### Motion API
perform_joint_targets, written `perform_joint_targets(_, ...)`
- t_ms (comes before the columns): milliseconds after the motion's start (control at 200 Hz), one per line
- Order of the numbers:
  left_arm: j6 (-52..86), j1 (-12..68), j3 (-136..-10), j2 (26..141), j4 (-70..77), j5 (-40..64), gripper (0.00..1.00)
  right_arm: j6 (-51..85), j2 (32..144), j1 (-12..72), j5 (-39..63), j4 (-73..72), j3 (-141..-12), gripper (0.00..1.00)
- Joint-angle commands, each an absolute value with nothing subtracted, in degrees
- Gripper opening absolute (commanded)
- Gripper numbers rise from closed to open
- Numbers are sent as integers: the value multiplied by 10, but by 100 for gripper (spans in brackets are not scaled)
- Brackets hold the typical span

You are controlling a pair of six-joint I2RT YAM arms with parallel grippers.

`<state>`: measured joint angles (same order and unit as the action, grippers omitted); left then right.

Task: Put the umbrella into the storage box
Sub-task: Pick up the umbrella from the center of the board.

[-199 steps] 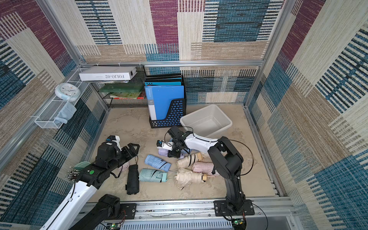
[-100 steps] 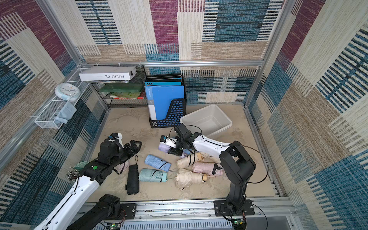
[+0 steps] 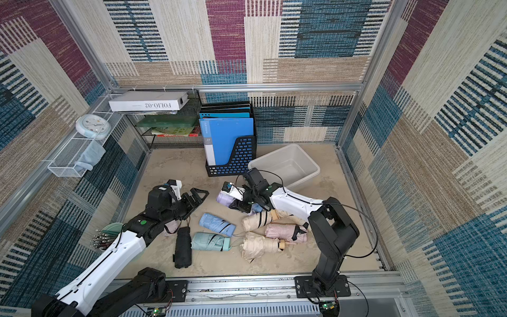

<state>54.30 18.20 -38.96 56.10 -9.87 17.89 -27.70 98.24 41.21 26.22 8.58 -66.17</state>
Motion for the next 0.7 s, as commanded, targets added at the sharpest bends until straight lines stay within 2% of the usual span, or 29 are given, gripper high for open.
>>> perform_joint_targets(0, 571, 189, -391, 577, -2, 227, 100, -274, 965, 413, 312, 30, -660, 14)
perform_joint_targets(150, 567, 192, -404, 589, 53, 283, 100, -280, 956, 412, 358, 37, -682, 15)
perform_joint_targets(270, 540, 203, -439, 592, 35, 313, 100, -275, 950, 412, 376, 38, -696, 15)
perform_joint_targets(401, 519, 210, -470, 595, -7, 306, 100, -264, 938, 412, 394, 20, -699, 16)
perform_joint_targets(561, 509, 211, -489, 609, -42, 290, 95, -248, 929, 412, 412, 4, -701, 16)
perform_joint_targets(696, 509, 211, -497, 616, -73, 261, 100, -249, 923, 412, 396, 2, -699, 16)
